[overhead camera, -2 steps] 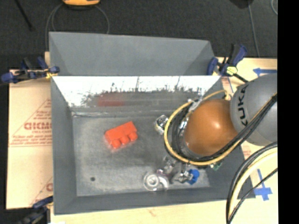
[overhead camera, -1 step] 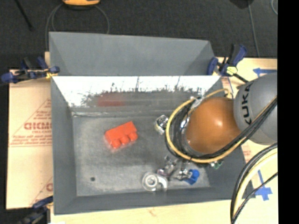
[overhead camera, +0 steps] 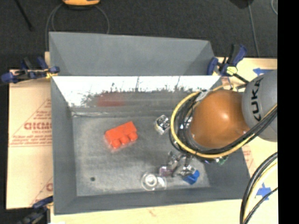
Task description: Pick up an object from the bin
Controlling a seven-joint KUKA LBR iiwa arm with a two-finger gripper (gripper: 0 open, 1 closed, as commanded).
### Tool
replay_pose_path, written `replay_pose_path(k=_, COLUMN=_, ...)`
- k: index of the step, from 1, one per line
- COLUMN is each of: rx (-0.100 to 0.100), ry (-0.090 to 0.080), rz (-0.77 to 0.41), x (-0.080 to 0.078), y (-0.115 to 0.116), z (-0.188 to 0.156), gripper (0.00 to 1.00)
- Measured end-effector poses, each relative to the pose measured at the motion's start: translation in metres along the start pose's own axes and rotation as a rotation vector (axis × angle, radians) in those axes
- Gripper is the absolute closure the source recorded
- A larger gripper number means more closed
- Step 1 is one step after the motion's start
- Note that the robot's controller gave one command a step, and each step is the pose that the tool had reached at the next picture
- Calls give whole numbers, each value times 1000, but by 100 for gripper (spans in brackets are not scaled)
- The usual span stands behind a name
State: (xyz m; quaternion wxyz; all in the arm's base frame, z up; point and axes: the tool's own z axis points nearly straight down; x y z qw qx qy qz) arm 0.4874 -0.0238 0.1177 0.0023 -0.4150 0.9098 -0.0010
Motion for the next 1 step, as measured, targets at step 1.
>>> replay_pose_path(k=1, rx=3, ry=-2, rz=4, x=-1, y=-2, z=-67, gripper=100)
